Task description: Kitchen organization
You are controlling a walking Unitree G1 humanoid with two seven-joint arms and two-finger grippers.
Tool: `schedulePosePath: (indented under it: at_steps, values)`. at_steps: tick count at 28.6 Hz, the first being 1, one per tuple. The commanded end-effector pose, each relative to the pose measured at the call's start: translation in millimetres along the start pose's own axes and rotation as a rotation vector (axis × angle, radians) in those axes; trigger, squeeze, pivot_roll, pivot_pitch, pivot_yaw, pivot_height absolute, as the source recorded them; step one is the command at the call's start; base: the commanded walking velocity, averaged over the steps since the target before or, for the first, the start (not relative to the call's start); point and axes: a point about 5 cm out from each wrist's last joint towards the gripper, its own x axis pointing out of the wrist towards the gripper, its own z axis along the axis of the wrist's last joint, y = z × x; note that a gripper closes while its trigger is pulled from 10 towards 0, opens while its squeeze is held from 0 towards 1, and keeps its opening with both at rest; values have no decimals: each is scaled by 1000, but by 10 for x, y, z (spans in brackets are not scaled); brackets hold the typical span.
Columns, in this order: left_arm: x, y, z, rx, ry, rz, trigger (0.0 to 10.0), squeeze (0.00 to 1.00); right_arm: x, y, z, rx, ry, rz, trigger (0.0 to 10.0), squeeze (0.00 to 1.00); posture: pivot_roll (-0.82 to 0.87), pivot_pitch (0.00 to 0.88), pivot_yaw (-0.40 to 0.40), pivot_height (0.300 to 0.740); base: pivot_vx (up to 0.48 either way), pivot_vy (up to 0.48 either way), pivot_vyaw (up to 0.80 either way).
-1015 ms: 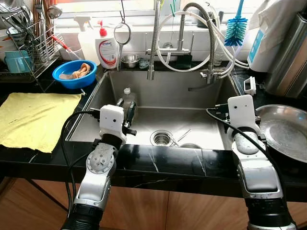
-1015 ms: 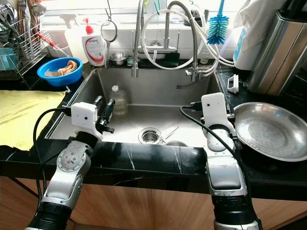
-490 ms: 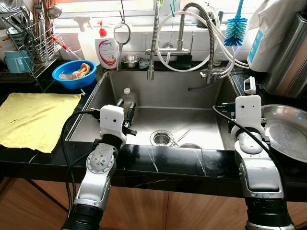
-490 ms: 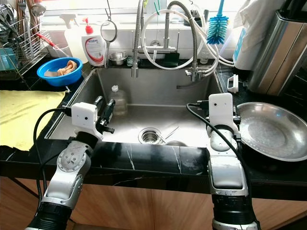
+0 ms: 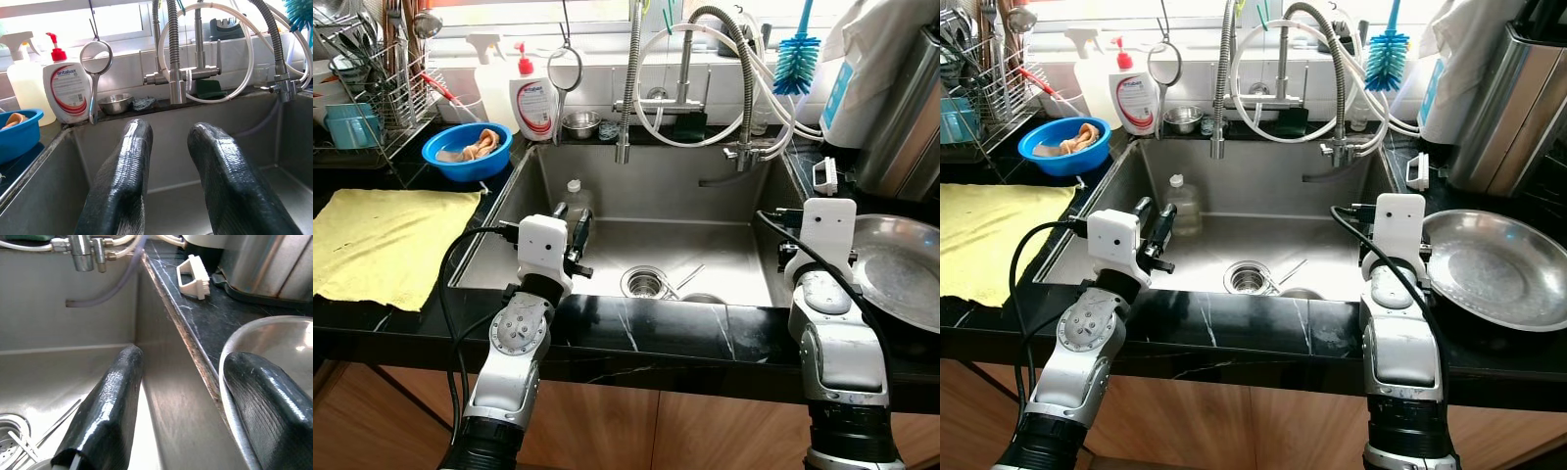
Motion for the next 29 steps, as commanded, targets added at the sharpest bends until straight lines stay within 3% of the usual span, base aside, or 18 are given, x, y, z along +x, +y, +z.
schedulePosePath:
  at_steps: [1,8,10,17,19,21,29]
  values:
    - [-6,19,-9,-8,12,1,10000,0,-14,-14,97,37,-28,-24,10000,0,-106,0,36,740,0,0,0]
    - [12,17,-7,-7,10,-3,10000,0,-66,-115,376,55,-213,-99,10000,0,-110,0,40,740,0,0,0]
    - [11,14,-9,-7,10,-6,10000,0,-69,-135,370,50,-219,-109,10000,0,-112,0,41,740,0,0,0]
    - [9,-4,-17,-9,12,-13,10000,0,-34,-122,166,51,-89,-104,10000,0,-112,0,40,740,0,0,0]
    - [2,-6,-19,-9,11,-15,10000,0,-21,-76,54,145,0,-73,10000,0,-113,0,40,740,0,0,0]
    - [0,-8,-17,-8,11,-16,10000,0,-18,-47,15,170,30,-55,10000,0,-109,0,38,740,0,0,0]
    - [1,6,-12,-7,10,-11,10000,0,-9,-26,53,187,36,-47,10000,0,-107,0,35,740,0,0,0]
